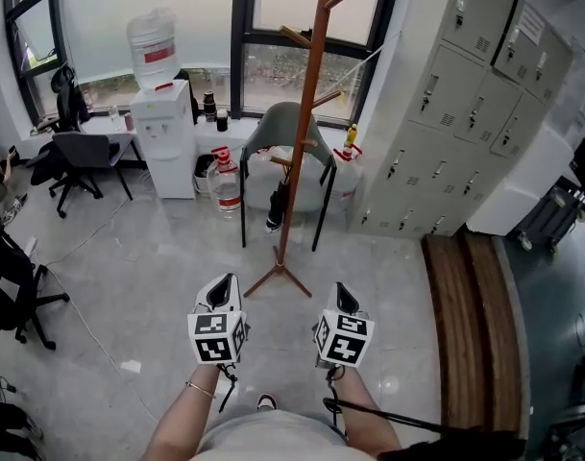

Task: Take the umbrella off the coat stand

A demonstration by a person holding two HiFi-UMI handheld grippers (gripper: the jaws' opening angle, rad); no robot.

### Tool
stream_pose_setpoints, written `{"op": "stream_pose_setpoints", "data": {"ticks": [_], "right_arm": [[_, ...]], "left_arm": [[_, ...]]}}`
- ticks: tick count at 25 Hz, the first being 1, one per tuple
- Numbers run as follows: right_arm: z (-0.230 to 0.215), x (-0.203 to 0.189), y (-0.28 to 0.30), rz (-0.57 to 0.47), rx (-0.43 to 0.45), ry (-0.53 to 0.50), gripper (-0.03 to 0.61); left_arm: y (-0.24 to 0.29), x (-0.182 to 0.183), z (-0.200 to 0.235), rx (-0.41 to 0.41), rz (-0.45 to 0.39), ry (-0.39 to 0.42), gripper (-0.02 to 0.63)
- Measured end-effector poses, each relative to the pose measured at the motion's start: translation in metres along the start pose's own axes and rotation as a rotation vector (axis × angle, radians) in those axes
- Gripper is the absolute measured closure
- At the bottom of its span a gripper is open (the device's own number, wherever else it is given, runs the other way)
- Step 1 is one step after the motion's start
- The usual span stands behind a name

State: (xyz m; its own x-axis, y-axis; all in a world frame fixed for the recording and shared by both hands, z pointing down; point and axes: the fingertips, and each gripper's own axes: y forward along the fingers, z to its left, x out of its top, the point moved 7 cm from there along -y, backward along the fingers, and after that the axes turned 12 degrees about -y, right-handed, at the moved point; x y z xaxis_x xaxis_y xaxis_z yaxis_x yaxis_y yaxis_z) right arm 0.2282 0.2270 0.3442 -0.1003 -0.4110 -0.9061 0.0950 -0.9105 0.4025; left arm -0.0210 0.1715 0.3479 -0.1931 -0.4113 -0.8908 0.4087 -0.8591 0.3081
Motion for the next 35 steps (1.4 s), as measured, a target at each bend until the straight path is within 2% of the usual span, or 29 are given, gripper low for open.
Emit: {"op": "stream_pose_setpoints", "data": {"ticks": [9,18,26,35], "right_arm": [[0.001,-0.005,0.03,0.029,0.032,-0.002,0.574],[0.006,0.007,0.066,0.039,-0.006,-0.001,0.574],[0.012,0.044,0.117,0.019,-0.06,-0.007,0.572],[0.023,0.08,0.172,0.04,-0.124,-0.01,0.572]], "left_arm": [[0.025,-0.001,0.004,0.019,0.019,0.003,0.612],[0.069,0.009,0.025,-0.014,0.043,0.007,0.612],[0.14,0.054,0.045,-0.088,0.028,0.014,0.612],[0.211,0.092,0.064,-0.157,0.071,0.044,0.612]]}}
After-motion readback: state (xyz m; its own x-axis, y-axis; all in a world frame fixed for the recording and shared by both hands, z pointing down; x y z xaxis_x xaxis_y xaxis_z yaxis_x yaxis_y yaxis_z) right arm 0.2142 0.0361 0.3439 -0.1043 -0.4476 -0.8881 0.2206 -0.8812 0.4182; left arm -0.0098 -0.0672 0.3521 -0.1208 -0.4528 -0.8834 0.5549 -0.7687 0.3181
